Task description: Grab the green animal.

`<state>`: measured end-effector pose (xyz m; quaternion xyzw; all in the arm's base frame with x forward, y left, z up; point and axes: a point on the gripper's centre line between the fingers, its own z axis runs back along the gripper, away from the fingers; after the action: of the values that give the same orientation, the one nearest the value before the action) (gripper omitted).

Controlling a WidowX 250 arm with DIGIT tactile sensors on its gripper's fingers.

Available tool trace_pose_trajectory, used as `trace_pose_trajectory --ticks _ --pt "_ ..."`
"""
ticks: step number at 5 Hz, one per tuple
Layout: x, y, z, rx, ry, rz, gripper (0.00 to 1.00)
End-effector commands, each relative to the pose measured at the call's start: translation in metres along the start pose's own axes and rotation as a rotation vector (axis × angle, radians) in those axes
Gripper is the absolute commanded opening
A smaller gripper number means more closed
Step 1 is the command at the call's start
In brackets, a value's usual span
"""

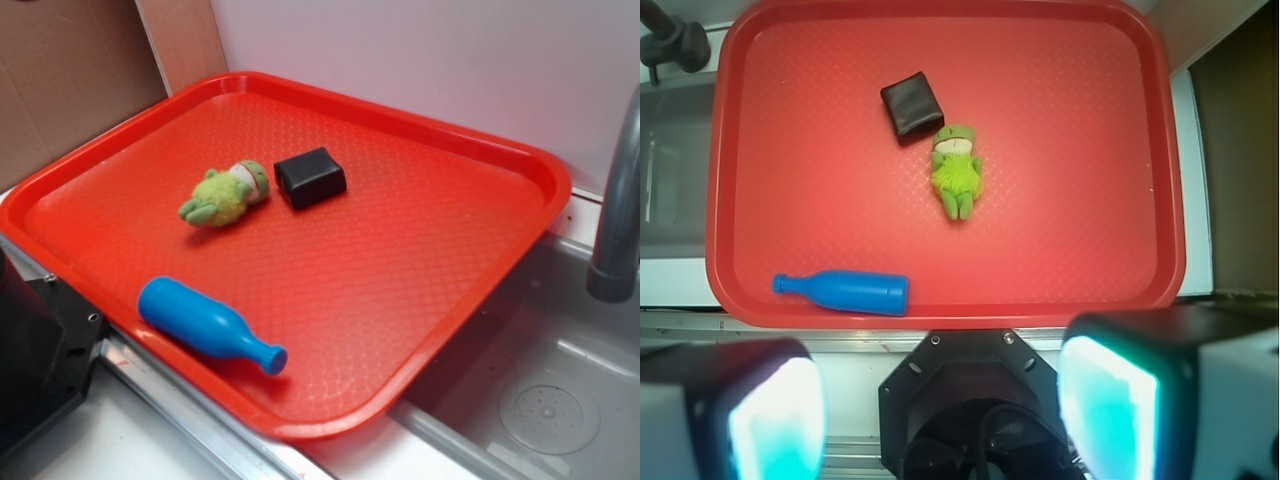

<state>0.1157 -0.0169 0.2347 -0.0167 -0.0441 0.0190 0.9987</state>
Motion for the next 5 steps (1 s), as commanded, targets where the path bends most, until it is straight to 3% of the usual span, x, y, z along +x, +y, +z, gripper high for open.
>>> trace_pose_trajectory --ticks 1,3,5 --pt "0.0 0.0 0.0 0.0 0.0 0.0 1.0" --pt "0.027 0.015 -0.034 -0.021 -0.074 0.046 1.0" --pt "0.056 0.037 -0.09 -0.011 -0.072 0.117 1.0"
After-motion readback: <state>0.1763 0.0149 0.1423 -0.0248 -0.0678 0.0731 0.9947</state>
